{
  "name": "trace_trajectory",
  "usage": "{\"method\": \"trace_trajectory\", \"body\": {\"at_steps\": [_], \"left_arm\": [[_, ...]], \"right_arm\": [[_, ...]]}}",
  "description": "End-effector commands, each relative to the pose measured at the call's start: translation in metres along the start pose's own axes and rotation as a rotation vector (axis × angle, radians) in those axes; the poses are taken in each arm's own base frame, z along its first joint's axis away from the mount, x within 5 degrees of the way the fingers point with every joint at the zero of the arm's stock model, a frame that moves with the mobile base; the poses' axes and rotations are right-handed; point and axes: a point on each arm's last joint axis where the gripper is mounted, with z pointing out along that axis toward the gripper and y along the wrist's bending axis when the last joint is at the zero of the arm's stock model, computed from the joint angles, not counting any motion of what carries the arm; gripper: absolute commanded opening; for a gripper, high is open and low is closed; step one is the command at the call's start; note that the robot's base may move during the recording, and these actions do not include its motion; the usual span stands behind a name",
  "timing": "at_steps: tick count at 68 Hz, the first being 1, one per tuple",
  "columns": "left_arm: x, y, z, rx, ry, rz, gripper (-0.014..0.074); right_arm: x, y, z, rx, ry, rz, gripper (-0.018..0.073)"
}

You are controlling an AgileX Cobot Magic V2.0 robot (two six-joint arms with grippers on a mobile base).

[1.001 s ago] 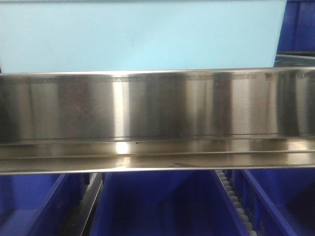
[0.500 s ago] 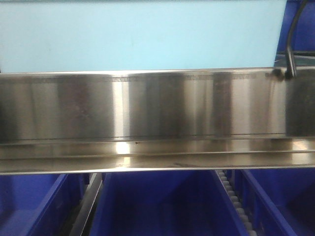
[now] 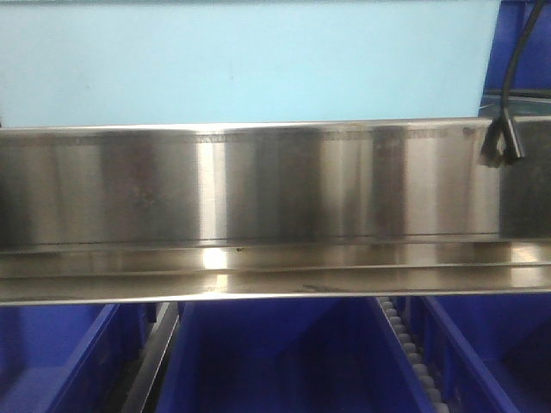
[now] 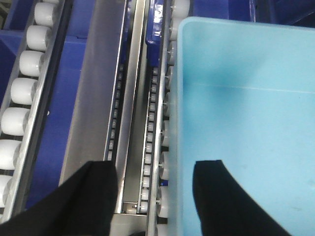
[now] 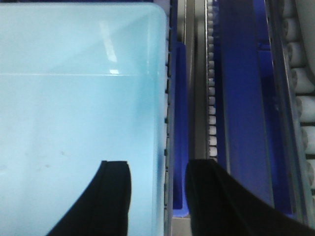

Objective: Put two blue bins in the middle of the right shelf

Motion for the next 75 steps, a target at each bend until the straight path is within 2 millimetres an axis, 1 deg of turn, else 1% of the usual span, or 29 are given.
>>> {"method": "trace_trajectory", "body": {"at_steps": [1,21,30,38,43,58,70,75], "left_arm": [[-0.001,-0.003,0.000,0.017,-0.008,0.001,0.0296],[0.002,-0.014,0.035,0.002,0.096,0.031,0.0296],[0.002,-0.018,0.048,-0.011,0.125,0.039,0.0296],[0.003,-0.020,0.056,-0.019,0.142,0.043,0.0296],[0.003,-0.020,0.058,-0.020,0.147,0.043,0.0296],[0.004,-0.022,0.058,-0.001,0.158,0.038,0.0293],[0.004,-0.022,0.058,0.001,0.159,0.037,0.0242],[0.004,-0.022,0.058,0.001,0.159,0.037,0.0240]], "right_arm": [[0.000,0.000,0.004,0.007,0.011,-0.004,0.0205],[0.001,0.003,0.025,0.025,0.062,-0.010,0.0202],[0.005,0.003,0.041,0.041,0.104,-0.016,0.0202],[0.007,0.005,0.052,0.045,0.132,-0.015,0.0202],[0.007,0.005,0.055,0.046,0.137,-0.016,0.0202],[0.006,0.006,0.055,0.043,0.129,-0.016,0.0202],[0.006,0.006,0.055,0.043,0.129,-0.016,0.0202],[0.006,0.006,0.055,0.043,0.129,-0.016,0.0202]]}}
